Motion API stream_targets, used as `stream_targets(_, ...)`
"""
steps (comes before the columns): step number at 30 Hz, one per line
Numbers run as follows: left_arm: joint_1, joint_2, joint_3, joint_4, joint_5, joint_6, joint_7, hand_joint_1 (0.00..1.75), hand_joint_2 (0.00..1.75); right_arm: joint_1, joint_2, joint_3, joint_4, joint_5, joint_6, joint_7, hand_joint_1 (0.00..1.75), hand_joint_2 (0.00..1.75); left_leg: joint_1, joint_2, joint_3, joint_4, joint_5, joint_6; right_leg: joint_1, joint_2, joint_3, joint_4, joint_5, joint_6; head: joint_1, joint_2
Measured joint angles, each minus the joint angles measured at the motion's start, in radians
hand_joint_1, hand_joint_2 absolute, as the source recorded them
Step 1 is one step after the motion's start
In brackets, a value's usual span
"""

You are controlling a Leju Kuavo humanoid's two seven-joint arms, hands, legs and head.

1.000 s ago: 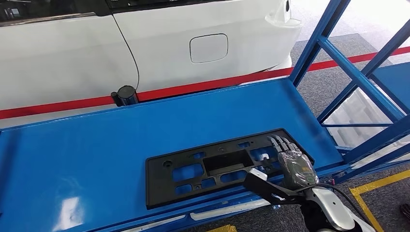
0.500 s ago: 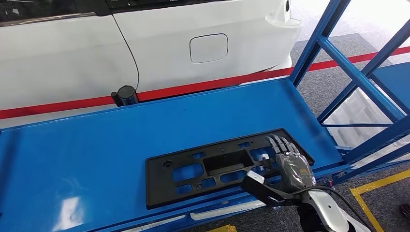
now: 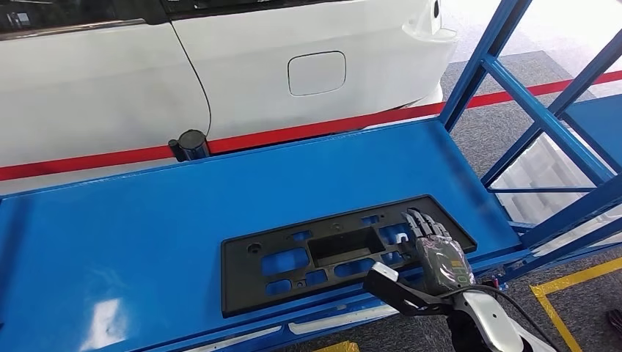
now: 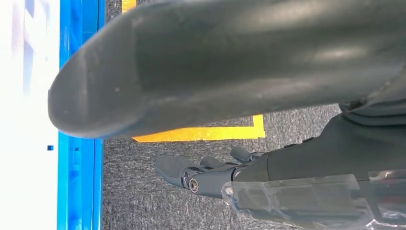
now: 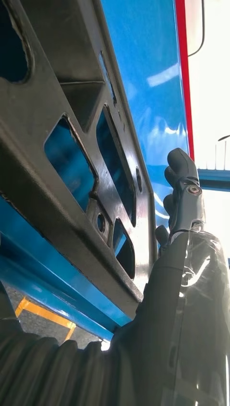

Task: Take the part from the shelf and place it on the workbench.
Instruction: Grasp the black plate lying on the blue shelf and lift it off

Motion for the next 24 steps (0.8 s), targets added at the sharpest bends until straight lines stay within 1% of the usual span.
stream_targets(24,0.0,0.0,0.0,0.0,0.0,-0.001,0.0,0.0,0.0,-0.006,0.0,0.002,0.01,0.0,-0.001,0.0,0.0,1.75,0.0,0.0,0.0,0.0,0.0,0.0,0.0,0.0,0.0,0.0,0.0,0.0,0.0,0.0)
